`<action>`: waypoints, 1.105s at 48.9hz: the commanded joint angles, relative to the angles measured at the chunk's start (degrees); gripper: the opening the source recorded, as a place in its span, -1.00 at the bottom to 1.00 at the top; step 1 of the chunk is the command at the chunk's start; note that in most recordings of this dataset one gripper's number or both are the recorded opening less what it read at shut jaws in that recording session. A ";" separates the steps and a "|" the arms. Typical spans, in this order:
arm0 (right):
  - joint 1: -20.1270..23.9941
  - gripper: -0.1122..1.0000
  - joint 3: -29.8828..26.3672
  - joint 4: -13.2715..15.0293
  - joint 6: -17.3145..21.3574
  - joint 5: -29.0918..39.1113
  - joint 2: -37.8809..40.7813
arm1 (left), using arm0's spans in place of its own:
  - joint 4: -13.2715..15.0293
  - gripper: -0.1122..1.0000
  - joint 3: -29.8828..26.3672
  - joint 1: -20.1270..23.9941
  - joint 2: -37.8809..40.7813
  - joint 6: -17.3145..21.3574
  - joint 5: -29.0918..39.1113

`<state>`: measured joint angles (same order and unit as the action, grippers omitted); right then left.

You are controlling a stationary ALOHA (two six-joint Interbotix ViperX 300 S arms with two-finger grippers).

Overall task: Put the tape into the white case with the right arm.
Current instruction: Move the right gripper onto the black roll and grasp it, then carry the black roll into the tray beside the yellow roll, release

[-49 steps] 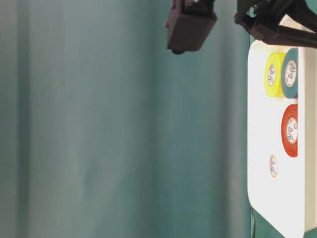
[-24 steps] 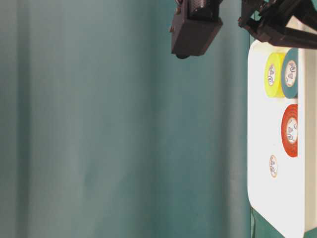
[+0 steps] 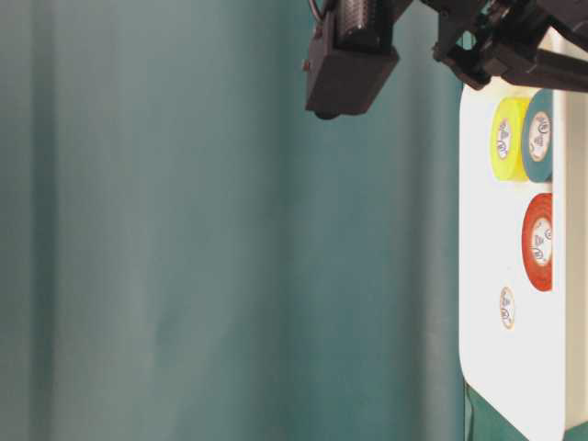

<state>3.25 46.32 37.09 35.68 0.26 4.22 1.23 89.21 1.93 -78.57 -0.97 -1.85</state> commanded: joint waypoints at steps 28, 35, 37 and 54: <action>2.02 -0.80 -2.72 -0.09 0.09 7.47 -9.49 | 0.09 -0.79 -0.62 0.26 0.44 0.09 -0.26; 1.93 -0.80 -3.34 -0.09 0.09 8.44 -9.05 | 0.09 -0.79 -0.70 0.26 0.44 0.09 -0.26; 1.58 -0.80 -3.69 -0.09 0.09 8.44 -8.96 | 0.09 -0.79 -0.70 0.26 0.44 0.09 -0.26; -2.81 -0.80 -12.39 0.09 -0.26 8.17 -1.58 | 0.09 -0.79 -0.62 0.35 0.44 0.09 -0.26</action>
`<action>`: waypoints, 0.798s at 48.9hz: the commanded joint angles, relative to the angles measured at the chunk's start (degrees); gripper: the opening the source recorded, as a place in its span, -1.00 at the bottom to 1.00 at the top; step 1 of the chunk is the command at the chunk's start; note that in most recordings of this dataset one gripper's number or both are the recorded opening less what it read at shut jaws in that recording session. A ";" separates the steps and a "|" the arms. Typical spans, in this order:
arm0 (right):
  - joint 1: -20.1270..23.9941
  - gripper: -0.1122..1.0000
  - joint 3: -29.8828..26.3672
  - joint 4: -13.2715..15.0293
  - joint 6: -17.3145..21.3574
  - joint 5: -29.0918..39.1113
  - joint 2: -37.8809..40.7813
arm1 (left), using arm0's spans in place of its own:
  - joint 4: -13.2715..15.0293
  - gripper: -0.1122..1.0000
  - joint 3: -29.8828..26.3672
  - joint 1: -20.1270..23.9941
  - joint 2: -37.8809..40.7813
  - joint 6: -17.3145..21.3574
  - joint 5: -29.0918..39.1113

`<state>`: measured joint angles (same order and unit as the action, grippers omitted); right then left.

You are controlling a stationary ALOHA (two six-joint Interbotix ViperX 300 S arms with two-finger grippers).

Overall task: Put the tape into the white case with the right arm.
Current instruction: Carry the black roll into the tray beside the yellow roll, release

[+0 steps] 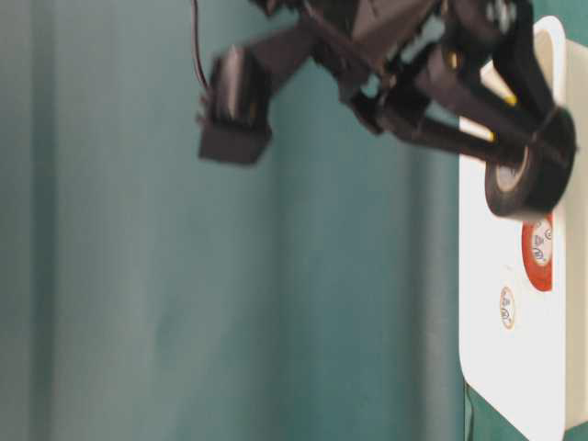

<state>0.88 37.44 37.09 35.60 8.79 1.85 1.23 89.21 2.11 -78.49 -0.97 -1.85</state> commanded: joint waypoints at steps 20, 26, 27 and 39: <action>-1.23 -0.80 -11.51 0.09 -0.18 -0.09 6.59 | 0.09 -0.79 -0.62 0.18 0.35 0.00 -0.26; -1.41 -0.80 -11.51 0.09 -0.18 -0.09 6.59 | 0.09 -0.79 -0.70 0.18 0.35 0.09 -0.26; -1.49 -0.80 -11.43 0.09 -0.18 -0.09 6.59 | 0.09 -0.79 -0.70 0.18 0.35 0.00 -0.26; -5.01 -0.80 -11.51 0.18 -0.35 -0.09 6.59 | 0.09 -0.79 -0.70 0.18 0.35 0.00 -0.26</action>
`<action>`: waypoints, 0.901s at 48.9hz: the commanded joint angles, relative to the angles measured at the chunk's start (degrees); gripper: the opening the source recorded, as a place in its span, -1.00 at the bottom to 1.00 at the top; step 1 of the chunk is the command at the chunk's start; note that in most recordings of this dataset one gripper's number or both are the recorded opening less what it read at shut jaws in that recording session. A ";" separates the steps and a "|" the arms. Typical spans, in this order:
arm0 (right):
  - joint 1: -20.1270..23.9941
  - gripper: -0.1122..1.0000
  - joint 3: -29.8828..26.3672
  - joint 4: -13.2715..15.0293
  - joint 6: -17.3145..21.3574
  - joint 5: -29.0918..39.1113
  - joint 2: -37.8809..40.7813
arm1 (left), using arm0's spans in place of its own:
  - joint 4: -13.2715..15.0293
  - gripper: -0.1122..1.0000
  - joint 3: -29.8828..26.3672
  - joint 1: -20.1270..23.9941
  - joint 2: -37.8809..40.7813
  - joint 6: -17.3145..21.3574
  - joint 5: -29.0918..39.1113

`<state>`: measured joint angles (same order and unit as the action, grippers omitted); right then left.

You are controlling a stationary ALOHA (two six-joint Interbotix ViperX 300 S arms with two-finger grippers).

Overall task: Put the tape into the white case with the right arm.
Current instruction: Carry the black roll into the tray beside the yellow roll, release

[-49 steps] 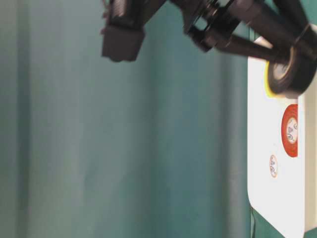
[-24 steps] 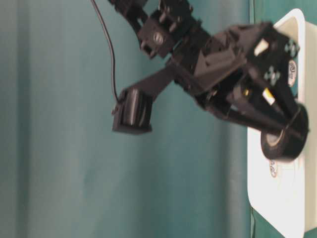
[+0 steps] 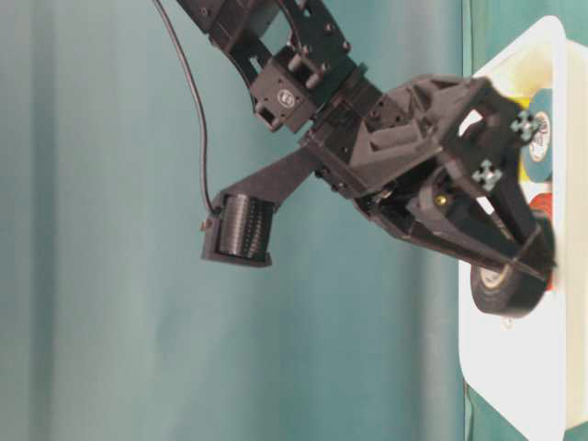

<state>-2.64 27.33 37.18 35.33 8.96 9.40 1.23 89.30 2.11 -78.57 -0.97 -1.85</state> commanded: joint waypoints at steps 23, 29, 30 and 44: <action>-13.80 -0.80 -1.58 0.18 -0.35 -1.67 -0.97 | 0.09 -0.79 -0.70 0.18 0.44 0.00 -0.26; -15.82 -0.80 -1.58 0.18 0.18 -2.11 -0.97 | 0.09 -0.79 -0.70 0.18 0.44 0.00 -0.26; -16.08 -0.80 -1.49 0.18 0.18 -2.11 -0.88 | 0.09 -0.79 -0.70 0.18 0.44 0.00 -0.26; -16.70 -0.80 -1.41 0.18 -0.44 -2.29 -0.09 | 0.09 -0.79 -0.70 0.18 0.44 0.09 -0.26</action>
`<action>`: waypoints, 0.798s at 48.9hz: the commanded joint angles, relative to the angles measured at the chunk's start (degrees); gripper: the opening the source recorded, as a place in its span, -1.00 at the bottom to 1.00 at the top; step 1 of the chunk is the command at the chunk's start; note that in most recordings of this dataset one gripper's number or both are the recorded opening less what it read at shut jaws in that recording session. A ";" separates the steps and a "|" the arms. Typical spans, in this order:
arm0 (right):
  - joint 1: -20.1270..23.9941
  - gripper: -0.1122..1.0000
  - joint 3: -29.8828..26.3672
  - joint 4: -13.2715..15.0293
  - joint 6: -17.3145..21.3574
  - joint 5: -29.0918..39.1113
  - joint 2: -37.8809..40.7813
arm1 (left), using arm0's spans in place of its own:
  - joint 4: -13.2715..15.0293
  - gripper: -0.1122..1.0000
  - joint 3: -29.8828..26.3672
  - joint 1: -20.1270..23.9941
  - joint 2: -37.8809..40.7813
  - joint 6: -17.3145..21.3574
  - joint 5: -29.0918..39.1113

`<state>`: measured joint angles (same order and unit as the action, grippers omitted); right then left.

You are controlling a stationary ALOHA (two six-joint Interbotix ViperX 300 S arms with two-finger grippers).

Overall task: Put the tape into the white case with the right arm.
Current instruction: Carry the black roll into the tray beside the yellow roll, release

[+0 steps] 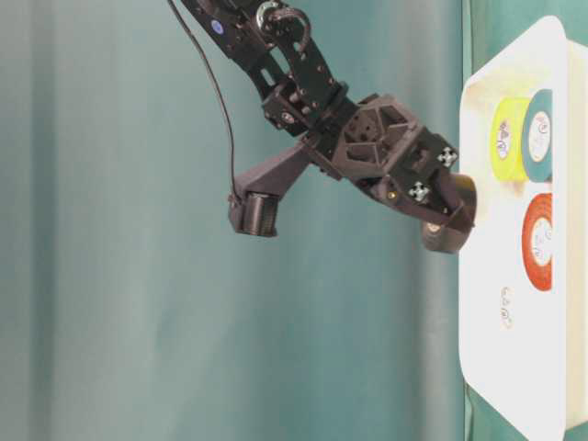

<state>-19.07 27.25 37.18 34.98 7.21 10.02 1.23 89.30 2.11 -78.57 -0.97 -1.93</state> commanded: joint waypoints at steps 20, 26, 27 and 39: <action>-0.97 -0.37 -0.79 0.26 -0.18 -0.53 -0.44 | 0.09 -0.79 -0.70 0.18 0.44 0.00 -0.18; -0.97 0.31 -0.26 0.26 -0.18 -0.53 -0.44 | 0.09 -0.79 -0.70 0.18 0.44 0.00 -0.18; -0.88 0.42 -0.18 0.26 -0.18 -0.44 -0.44 | 0.09 -0.79 -0.70 0.18 0.44 0.00 -0.18; -1.14 0.51 4.31 0.18 -0.18 0.70 -3.08 | 0.09 -0.79 -0.70 0.18 0.44 0.00 -0.18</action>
<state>-19.95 30.59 37.27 34.72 7.82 10.28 1.23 89.30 2.11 -78.57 -0.97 -1.85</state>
